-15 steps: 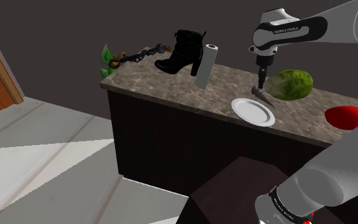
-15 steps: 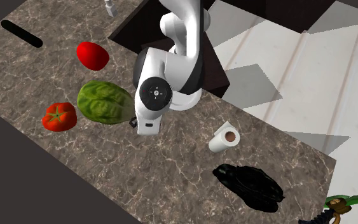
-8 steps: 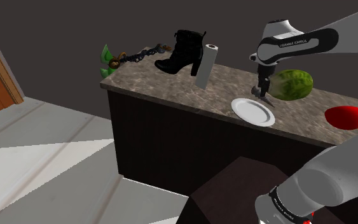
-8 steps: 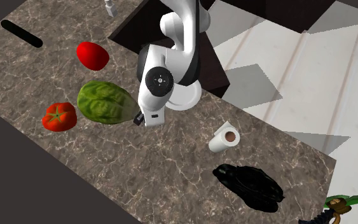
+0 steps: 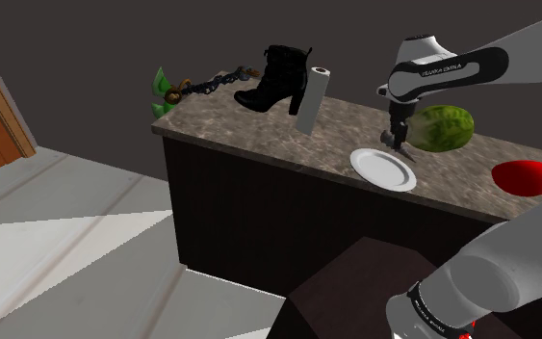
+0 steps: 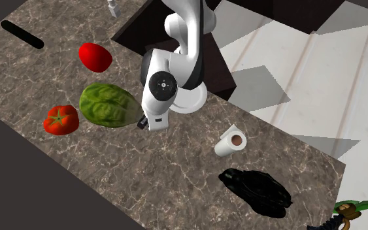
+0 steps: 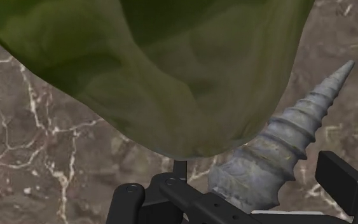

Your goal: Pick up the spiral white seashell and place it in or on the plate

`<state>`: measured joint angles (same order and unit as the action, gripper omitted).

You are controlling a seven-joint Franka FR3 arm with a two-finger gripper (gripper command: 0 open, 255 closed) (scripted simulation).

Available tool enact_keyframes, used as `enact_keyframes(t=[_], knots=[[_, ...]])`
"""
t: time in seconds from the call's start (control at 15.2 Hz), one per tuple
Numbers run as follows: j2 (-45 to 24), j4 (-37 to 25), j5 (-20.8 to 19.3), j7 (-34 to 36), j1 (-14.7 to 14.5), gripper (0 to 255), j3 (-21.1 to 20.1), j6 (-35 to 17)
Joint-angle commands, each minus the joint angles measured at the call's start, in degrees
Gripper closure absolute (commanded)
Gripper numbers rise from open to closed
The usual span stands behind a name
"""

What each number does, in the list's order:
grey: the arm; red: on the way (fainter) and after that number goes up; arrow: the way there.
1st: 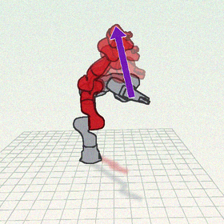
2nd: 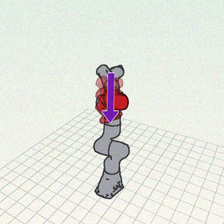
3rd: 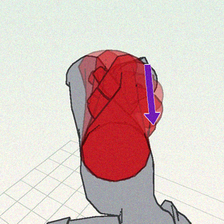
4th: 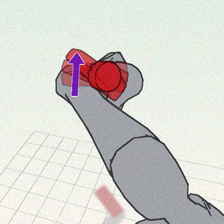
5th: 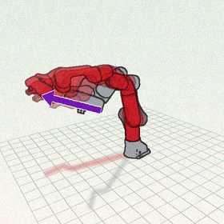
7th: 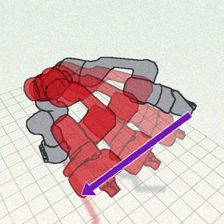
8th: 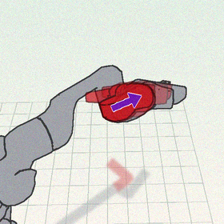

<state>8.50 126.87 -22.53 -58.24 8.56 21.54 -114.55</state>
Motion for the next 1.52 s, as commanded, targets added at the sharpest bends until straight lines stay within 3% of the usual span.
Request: enact_keyframes(t=[0.0,0.07,0.66,1.45], knots=[[0.0,0.0,0.0,0.0,0.0,0,0.0,0.0],[0.0,0.0,0.0,0.0,0.0,255,0.0,0.0],[-0.01,0.0,0.0,0.0,0.0,255,0.0,-0.01],[2.61,-6.68,0.58,-2.08,-0.38,255,-0.89,9.01]])
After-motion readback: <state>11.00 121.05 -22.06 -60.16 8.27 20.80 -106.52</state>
